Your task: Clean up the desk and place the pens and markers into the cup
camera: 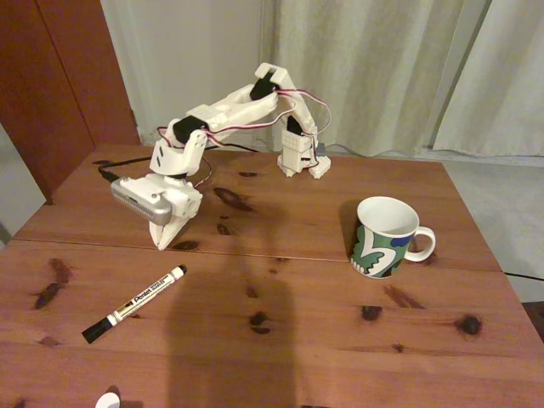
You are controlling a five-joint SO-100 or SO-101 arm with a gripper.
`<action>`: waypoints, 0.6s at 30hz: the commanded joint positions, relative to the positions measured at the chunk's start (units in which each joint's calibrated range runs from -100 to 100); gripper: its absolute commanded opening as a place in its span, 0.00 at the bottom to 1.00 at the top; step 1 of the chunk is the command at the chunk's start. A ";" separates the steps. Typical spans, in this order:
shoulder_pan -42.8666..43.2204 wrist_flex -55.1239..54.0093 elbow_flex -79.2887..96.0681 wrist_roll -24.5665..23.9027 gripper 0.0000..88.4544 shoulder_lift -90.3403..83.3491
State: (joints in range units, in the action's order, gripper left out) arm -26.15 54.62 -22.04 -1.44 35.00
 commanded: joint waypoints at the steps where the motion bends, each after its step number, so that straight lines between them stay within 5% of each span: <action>1: -1.56 10.62 -14.48 2.07 0.01 4.02; 7: -1.72 21.20 -29.36 2.12 0.01 11.88; 18: -4.61 21.63 -32.52 2.49 0.01 15.77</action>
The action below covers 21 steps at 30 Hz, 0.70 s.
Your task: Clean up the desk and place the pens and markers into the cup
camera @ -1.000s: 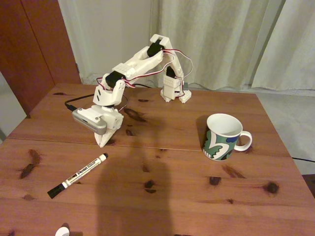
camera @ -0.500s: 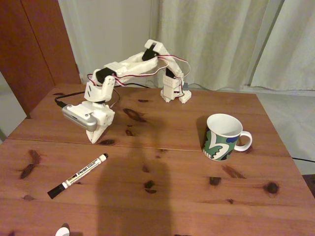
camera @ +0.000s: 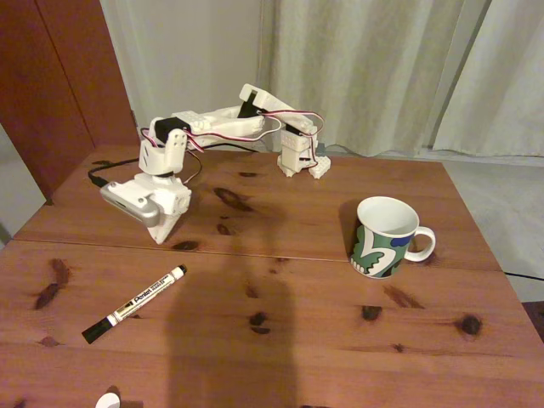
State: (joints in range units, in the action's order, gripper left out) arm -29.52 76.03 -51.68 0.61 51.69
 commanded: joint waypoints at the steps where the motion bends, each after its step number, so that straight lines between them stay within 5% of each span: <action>1: -1.40 0.23 -2.88 0.44 0.01 -0.93; 11: -2.69 -0.46 -2.88 -0.19 0.01 -0.85; 21: 7.93 0.32 -3.06 -7.42 0.01 -1.26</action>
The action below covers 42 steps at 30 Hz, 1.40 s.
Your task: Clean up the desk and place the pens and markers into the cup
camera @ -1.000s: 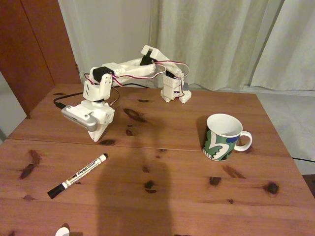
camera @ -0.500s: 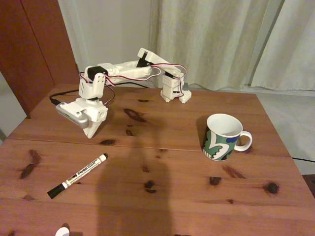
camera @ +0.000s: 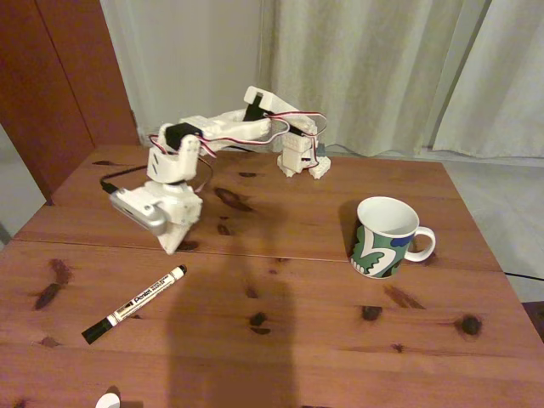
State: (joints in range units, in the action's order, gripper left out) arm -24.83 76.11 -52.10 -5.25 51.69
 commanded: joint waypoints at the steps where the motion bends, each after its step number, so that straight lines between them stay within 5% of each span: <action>1: 3.96 0.23 -2.90 -1.87 0.01 -1.01; 42: 3.80 -5.44 -2.54 -2.45 0.12 3.29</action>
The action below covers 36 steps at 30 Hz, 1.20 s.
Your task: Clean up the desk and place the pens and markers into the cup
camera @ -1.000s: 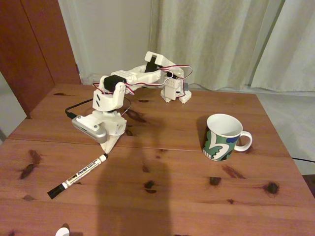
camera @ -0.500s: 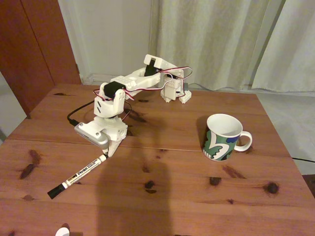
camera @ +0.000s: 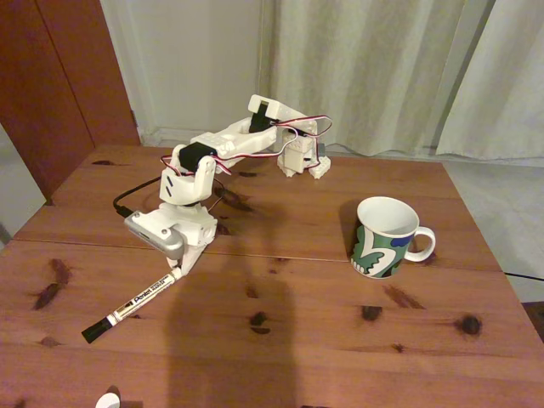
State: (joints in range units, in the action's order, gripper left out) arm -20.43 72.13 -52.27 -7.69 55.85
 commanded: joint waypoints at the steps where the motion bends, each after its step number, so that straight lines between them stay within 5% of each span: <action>1: -0.76 -1.46 -2.28 0.15 0.12 -0.86; 19: -1.01 -7.05 -2.46 0.46 0.11 4.35; 23: -1.41 -7.05 -2.28 0.52 0.00 4.35; 30: -1.49 -6.97 -2.19 0.57 0.01 4.27; 36: -2.86 2.84 -2.91 3.50 0.01 1.21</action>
State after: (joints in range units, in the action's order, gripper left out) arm -22.19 68.31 -52.78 -6.28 60.76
